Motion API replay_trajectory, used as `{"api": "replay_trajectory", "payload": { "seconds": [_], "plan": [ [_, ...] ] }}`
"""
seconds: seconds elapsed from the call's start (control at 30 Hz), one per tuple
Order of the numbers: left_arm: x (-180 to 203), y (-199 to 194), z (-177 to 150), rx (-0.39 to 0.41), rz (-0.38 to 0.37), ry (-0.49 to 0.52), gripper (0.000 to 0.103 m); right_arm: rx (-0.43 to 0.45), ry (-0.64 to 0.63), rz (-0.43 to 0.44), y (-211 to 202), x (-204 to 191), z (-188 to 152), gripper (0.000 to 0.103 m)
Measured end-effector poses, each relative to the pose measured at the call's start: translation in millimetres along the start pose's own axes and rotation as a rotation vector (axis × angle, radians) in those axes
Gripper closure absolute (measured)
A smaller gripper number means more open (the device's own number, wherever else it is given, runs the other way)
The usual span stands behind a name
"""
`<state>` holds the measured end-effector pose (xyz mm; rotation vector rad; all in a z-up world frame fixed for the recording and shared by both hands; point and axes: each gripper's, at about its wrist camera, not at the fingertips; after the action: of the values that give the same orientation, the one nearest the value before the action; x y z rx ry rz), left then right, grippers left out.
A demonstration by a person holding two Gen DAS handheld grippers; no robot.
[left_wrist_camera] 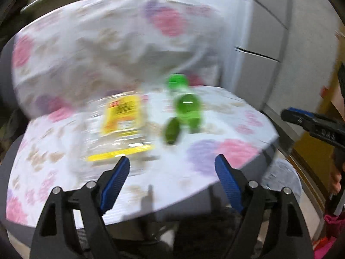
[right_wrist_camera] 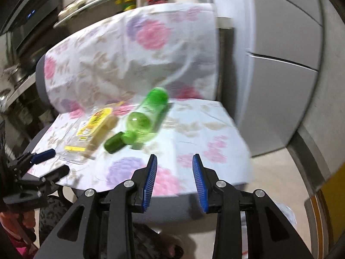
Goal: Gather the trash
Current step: 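Move both grippers back over the chair toward the remaining trash, then grasp the yellow-labelled plastic package with the left gripper and lift it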
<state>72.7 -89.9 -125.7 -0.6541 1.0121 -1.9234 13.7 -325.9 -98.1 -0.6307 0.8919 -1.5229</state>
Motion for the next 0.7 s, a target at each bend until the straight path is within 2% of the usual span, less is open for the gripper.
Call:
{"api": "replay_trajectory", "payload": {
  "seconds": [0.1,0.17,0.33,0.47,0.6,0.7],
  "plan": [
    [-36.4,-0.5,4.3,0.006,0.023,-0.102,0.01,-0.007,-0.033,0.019,13.1,-18.6,12.4,0.064],
    [-50.7,3.6,15.6,-0.003,0.016,-0.131,0.009,-0.008,-0.046,0.028,19.4,-26.1,19.1,0.064],
    [-49.0,40.1,52.9,-0.067,0.036,-0.112,0.009,-0.001,-0.055,0.06,30.2,-35.3,30.5,0.063],
    [-42.5,81.7,70.5,-0.142,0.106,-0.088,0.009,-0.004,-0.062,0.072,35.6,-35.9,33.6,0.062],
    [-43.7,105.2,76.1,-0.187,0.148,-0.098,0.014,-0.008,-0.084,0.072,40.8,-34.7,35.5,0.062],
    [-46.8,110.5,78.4,-0.197,0.154,-0.106,0.024,-0.007,-0.084,0.083,43.1,-32.5,36.3,0.061]
  ]
}}
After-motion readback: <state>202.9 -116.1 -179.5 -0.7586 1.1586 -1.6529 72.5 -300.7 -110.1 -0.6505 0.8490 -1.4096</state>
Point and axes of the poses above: each gripper's, at about its wrist camera, not at the fingertips, and y roughly the way its jaws point, x to its right, z to its top, and after that the axes turned 14 degrees about -x, right-handed
